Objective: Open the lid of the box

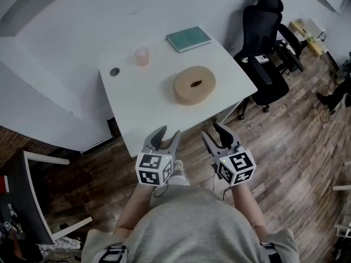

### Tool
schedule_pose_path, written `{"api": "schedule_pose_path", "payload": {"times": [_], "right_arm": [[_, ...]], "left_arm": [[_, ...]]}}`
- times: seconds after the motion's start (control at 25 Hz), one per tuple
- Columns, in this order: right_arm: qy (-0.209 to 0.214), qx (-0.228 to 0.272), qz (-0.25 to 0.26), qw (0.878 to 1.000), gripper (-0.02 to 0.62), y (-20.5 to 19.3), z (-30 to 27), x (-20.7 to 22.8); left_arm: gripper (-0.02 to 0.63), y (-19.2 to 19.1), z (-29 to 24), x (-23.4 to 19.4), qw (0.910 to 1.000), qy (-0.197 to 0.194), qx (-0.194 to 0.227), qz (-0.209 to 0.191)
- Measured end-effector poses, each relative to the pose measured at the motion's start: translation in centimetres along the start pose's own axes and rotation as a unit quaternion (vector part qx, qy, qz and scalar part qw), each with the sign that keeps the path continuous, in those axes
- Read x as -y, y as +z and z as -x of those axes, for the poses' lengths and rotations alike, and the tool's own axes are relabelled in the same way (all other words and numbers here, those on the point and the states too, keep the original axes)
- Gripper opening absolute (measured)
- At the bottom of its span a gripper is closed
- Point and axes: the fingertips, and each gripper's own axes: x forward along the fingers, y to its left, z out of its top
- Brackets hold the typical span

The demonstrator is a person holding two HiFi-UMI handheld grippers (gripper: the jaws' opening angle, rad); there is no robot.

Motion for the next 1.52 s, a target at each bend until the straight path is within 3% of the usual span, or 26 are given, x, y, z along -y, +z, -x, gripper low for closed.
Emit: {"api": "schedule_pose_path", "payload": {"times": [0.6,1.0,1.24,1.52], "right_arm": [[0.002,-0.030,0.037,0.999,0.186,0.9,-9.2,3.3],[0.013,-0.092,0.096,0.991,0.186,-1.2,-14.4,5.5],[0.033,-0.144,0.153,0.977,0.186,-3.6,-16.6,6.1],[0.055,-0.209,0.246,0.945,0.186,-6.4,-18.3,7.1]], "left_arm": [[0.175,0.3,-7.2,-5.5,0.9991,-0.019,-0.038,0.002],[0.184,-1.4,-12.0,-7.4,0.9954,-0.049,-0.082,-0.003],[0.195,-3.5,-14.5,-7.7,0.9910,-0.066,-0.116,-0.015],[0.226,-5.4,-17.7,-8.1,0.9863,-0.068,-0.148,-0.027]]}}
